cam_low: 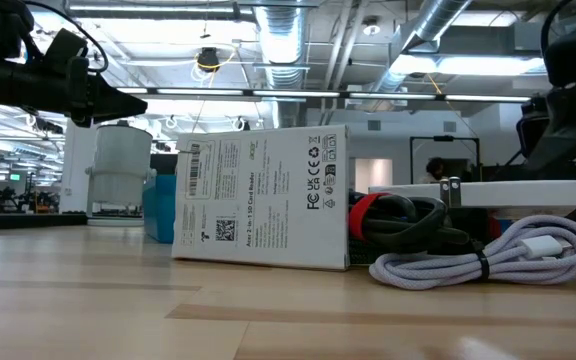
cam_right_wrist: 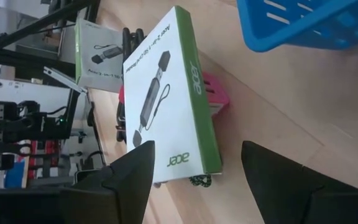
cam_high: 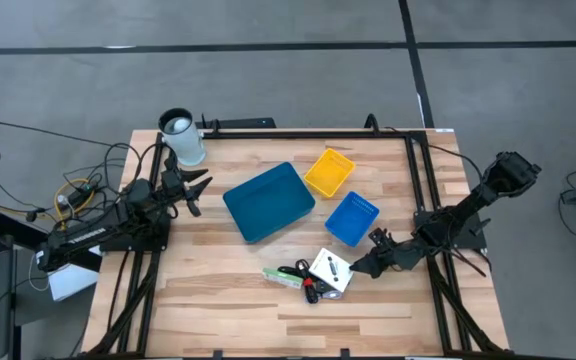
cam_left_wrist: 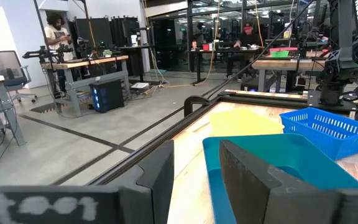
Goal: Pick and place items into bin
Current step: Put the right card reader box into the yellow bin
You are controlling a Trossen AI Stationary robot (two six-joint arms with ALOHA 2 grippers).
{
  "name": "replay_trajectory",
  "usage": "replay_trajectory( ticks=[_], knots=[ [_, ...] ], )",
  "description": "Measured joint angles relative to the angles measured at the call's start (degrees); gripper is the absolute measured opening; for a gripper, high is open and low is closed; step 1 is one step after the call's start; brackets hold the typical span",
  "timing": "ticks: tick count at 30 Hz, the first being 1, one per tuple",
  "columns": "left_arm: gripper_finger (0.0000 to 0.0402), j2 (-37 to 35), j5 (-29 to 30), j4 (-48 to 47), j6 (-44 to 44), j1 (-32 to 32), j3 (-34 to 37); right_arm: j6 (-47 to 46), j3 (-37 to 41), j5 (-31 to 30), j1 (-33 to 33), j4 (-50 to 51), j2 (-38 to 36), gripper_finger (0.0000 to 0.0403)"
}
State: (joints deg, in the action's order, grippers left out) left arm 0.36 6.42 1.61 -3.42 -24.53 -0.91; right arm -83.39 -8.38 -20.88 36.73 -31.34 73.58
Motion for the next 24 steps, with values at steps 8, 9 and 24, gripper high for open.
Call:
replay_trajectory(
  ticks=[8, 9, 24],
  knots=[
    [0.0119, 0.02, 0.0, 0.0, 0.0, 0.01, 0.0, 0.76, 0.0, 0.0, 0.0, 0.18, 0.0, 0.0234],
    [0.0119, 0.0, 0.0, 0.0, 0.0, 0.0, 0.02, 0.78, 0.0, 0.01, 0.0, 0.18, 0.0, 0.0234],
    [0.0119, 0.01, 0.0, 0.0, 0.0, 0.01, 0.02, 0.81, 0.0, 1.31, 0.0, 0.02, 0.0, 0.0234]
  ],
)
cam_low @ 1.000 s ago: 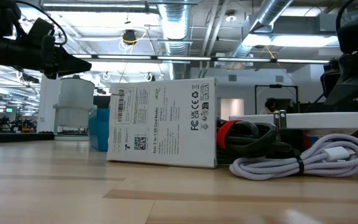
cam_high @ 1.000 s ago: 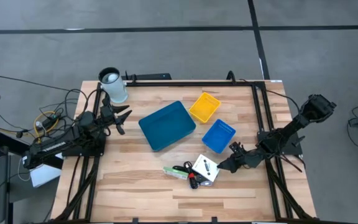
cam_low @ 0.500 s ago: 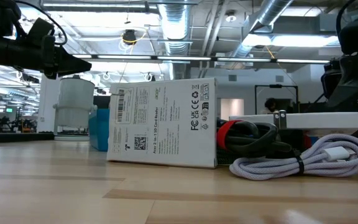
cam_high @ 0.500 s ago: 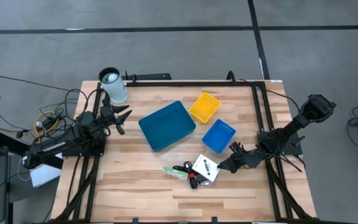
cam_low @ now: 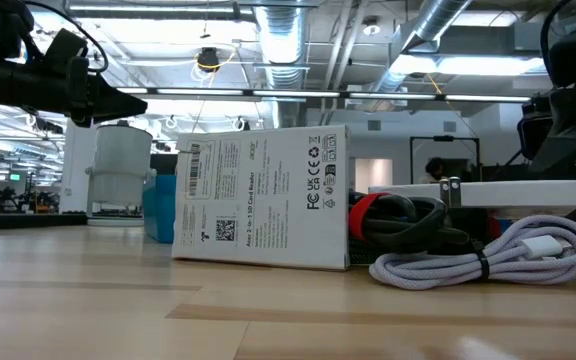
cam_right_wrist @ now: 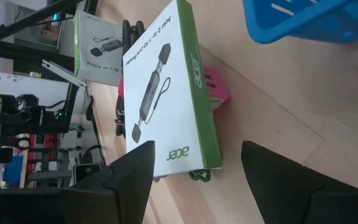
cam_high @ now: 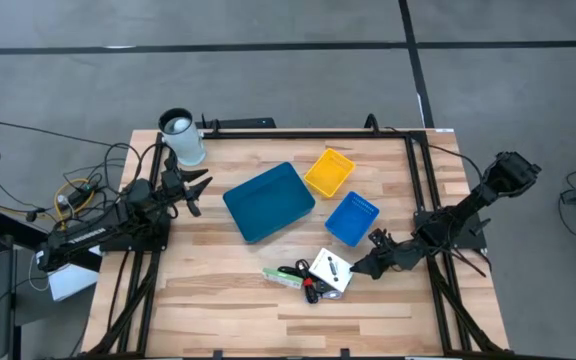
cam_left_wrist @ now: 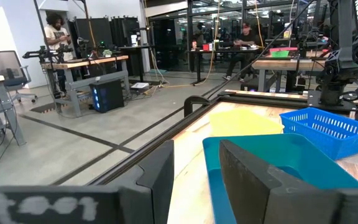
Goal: Pick and place items into bin
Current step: Put the right card reader box into the yellow bin
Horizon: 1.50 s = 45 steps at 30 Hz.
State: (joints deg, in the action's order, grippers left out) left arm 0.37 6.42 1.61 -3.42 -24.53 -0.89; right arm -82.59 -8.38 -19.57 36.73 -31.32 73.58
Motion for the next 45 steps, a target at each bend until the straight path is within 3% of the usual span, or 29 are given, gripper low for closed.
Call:
replay_trajectory(
  ticks=[17, 30, 45],
  knots=[
    [0.0119, 0.0, 0.0, 0.0, 0.0, 0.0, 0.0, -0.25, 0.0, 0.0, 0.0, -0.5, 0.13, 0.0234],
    [0.0119, 0.01, 0.0, 0.0, 0.0, 0.01, 0.0, -1.01, -0.1, 0.11, 0.42, -8.91, 7.28, 0.0234],
    [0.0119, 0.01, 0.0, 0.0, 0.01, -0.01, -0.01, -1.01, -0.11, 0.67, 0.42, -10.5, 8.17, 0.0234]
  ],
)
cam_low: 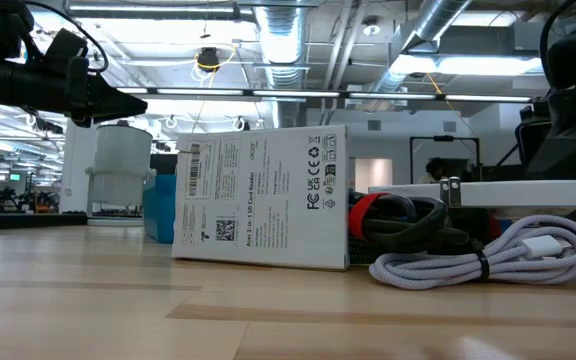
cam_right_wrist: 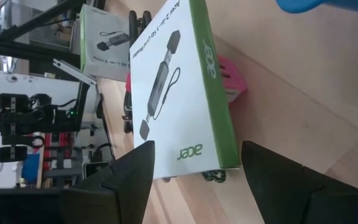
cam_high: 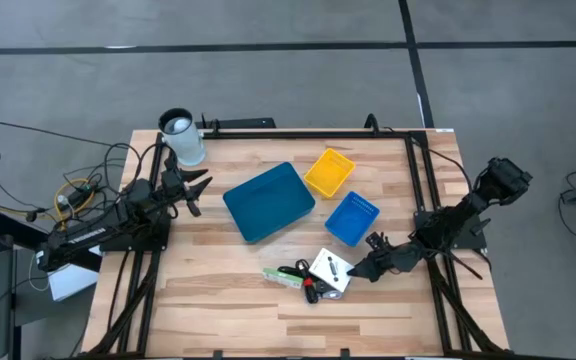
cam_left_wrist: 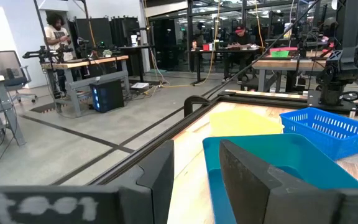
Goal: Pick and place items into bin
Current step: Put the right card reader box into the yellow bin
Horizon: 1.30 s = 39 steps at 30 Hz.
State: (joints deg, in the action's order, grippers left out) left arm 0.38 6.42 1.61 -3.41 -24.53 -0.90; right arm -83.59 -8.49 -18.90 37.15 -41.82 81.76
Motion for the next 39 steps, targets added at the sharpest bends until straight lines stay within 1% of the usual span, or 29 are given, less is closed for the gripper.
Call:
replay_trajectory(
  ticks=[23, 26, 35, 39],
  knots=[
    [0.0119, 0.0, 0.0, 0.0, -0.01, 0.02, 0.01, 0.0, 0.04, 0.59, 0.0, 0.09, 0.0, 0.0232],
    [0.0119, -0.02, -0.01, 0.0, -0.01, 0.0, 0.0, 0.03, 0.07, 0.59, 0.0, 0.01, 0.0, 0.022],
    [0.0119, 0.0, 0.0, 0.0, -0.01, 0.02, -0.01, 0.96, 0.15, 0.8, 0.0, -0.63, 0.07, 0.0161],
    [0.0119, -0.02, -0.01, 0.0, -0.01, 0.0, 0.0, 0.96, 0.15, 0.79, 0.0, -0.68, 0.07, 0.0145]
  ],
)
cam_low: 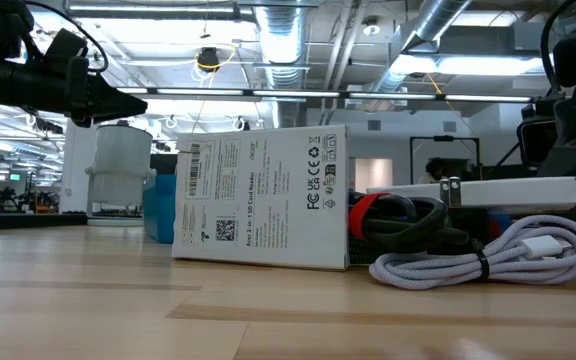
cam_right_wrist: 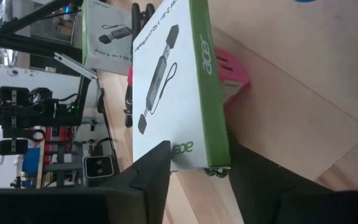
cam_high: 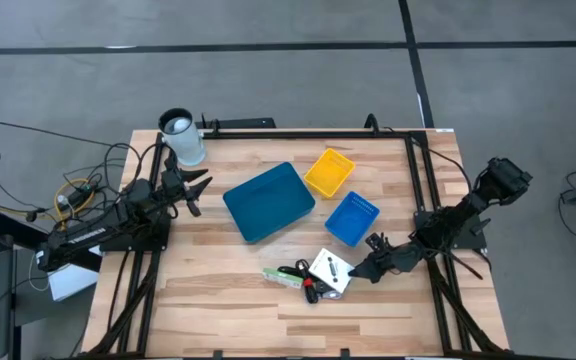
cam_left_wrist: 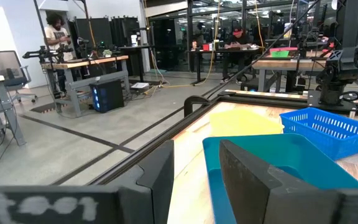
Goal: Pick and place items into bin
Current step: Put the right card reader box into the yellow bin
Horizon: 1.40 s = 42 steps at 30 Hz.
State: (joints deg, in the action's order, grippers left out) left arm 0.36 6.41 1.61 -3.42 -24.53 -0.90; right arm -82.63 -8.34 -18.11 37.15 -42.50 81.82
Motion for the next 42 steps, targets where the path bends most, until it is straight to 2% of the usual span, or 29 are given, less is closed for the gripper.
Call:
replay_trajectory(
  ticks=[42],
  knots=[
    [0.0119, 0.02, 0.01, 0.0, 0.0, 0.0, 0.0, 0.09, 0.0, -0.07, 0.0, -0.44, -0.07, 0.0132]
  ],
)
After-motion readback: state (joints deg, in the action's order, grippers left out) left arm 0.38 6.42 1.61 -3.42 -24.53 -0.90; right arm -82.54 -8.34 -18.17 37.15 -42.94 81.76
